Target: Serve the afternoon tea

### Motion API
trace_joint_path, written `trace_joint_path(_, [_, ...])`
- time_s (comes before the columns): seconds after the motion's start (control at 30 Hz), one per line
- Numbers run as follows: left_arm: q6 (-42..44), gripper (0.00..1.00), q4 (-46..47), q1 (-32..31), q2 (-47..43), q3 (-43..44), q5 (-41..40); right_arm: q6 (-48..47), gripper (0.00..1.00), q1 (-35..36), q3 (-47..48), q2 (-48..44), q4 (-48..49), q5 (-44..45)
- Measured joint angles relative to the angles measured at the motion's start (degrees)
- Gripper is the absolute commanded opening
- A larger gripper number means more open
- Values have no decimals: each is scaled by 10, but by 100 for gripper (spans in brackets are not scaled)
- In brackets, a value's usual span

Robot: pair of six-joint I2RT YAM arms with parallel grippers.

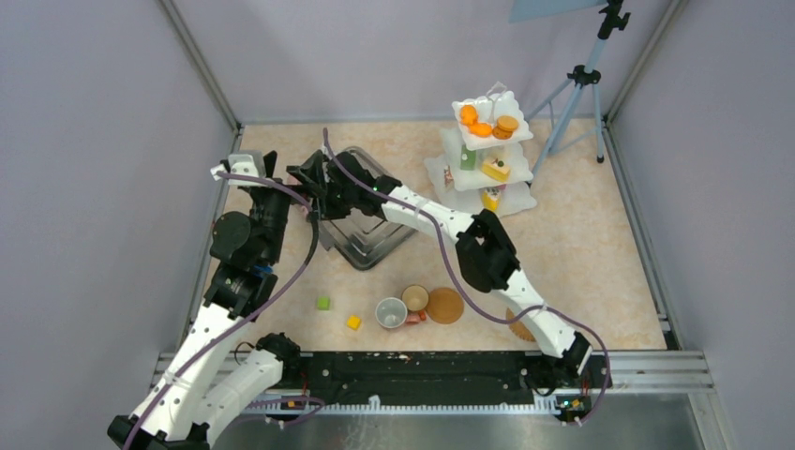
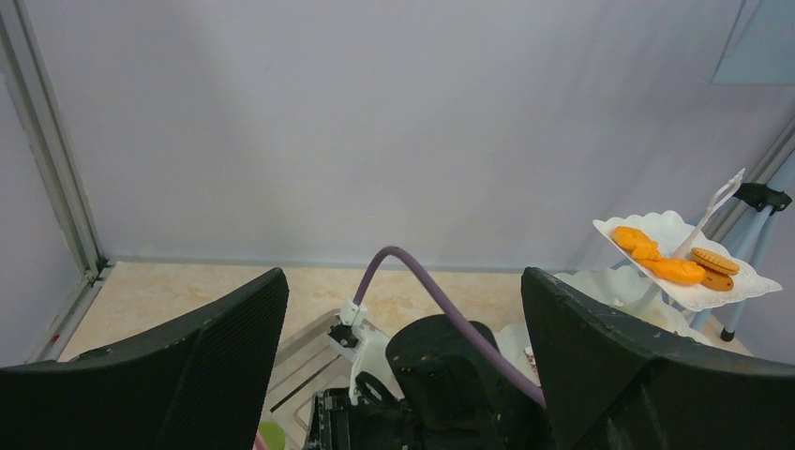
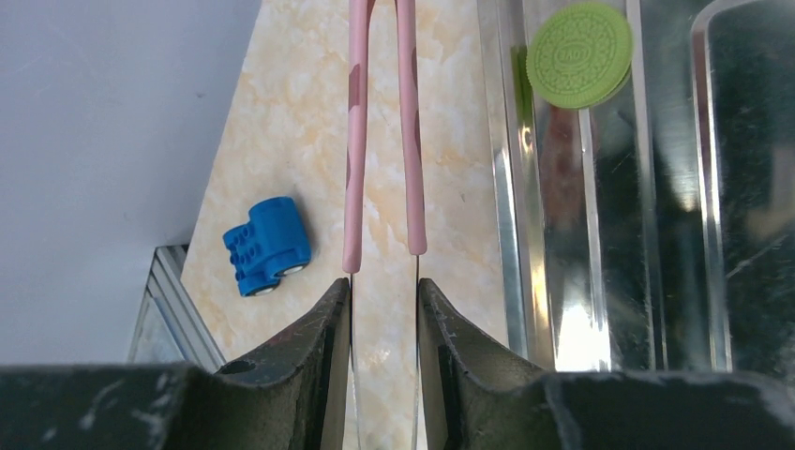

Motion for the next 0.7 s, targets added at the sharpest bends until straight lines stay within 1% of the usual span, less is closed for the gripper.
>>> trace_joint_path(0.23, [0, 99, 0, 0, -1, 0, 0, 63, 20, 0, 6, 40, -35, -13])
trace_joint_path(0.37, [0, 99, 0, 0, -1, 0, 0, 86, 20, -1, 28, 56, -57, -20])
trace_joint_path(0.7, [0, 99, 0, 0, -1, 0, 0, 108, 21, -9, 54, 59, -103, -26])
